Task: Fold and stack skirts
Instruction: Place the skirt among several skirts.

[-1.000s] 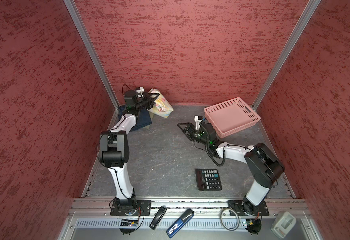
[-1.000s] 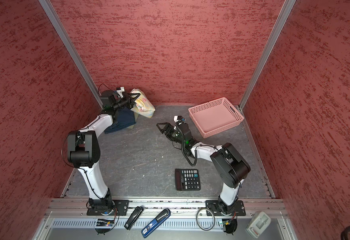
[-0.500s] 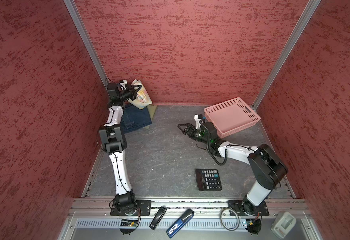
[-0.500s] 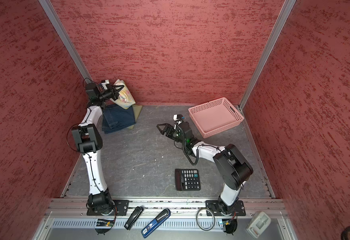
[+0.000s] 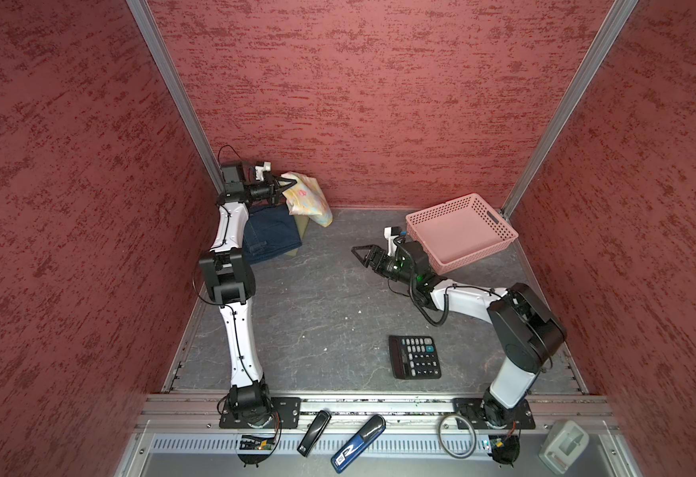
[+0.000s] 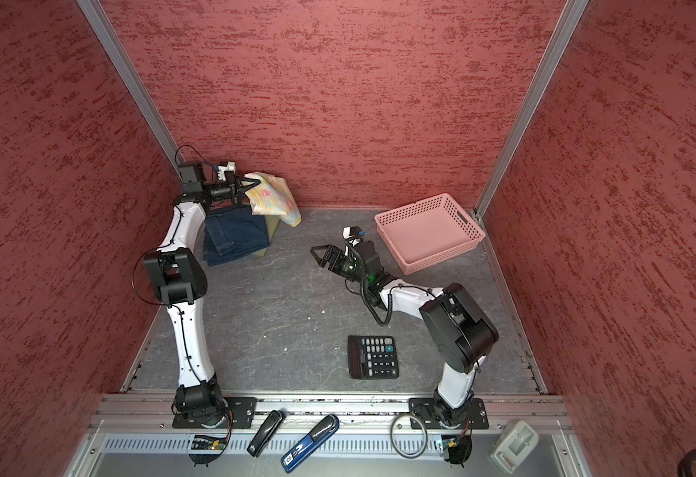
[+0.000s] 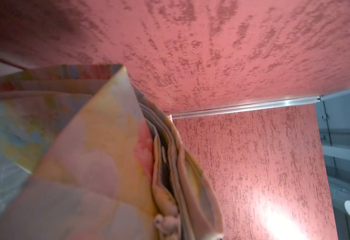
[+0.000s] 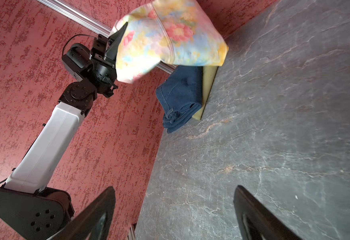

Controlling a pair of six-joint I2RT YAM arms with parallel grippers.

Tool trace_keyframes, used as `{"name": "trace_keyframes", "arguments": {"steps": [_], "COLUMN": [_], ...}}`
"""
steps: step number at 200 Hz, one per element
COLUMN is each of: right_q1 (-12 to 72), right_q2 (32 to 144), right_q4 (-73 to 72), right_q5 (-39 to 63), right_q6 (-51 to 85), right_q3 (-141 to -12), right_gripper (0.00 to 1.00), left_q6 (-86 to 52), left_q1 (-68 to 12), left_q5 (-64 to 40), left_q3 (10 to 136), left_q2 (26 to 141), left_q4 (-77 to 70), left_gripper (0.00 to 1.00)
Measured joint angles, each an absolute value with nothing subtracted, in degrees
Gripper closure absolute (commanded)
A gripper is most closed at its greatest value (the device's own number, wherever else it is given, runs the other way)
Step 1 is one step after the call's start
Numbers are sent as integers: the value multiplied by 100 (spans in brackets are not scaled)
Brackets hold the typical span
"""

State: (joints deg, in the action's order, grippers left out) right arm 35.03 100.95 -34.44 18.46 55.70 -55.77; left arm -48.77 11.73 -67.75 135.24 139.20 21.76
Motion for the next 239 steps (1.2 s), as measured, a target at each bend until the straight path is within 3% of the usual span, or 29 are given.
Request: {"name": "trace_keyframes", "arguments": {"steps": [46, 110, 185, 239], "right_q1": [3503, 3503, 3503, 3503], "right_q2": [10149, 10287, 10377, 10541], "right_q4": [-3476, -3618, -3616, -3459], "right_q5": [1929, 2043, 2104, 2141], "right_q6": [5610, 5677, 5673, 5555], "right_q3": [-5588, -5666, -5815, -6069], "right_gripper": [10, 10, 10, 10], "left_q6": [-3039, -2211, -2473, -3583], "left_q1": [1559, 2095, 2185, 2141], "left_q5": [-6038, -5129, -5769, -6615], "left_q3": [13909, 13974, 14781, 14711], "left_q2": [14132, 14317, 14630, 14781], "left_q4": [4720, 5931, 5349, 3400], "left_gripper": [100, 100, 100, 100]}}
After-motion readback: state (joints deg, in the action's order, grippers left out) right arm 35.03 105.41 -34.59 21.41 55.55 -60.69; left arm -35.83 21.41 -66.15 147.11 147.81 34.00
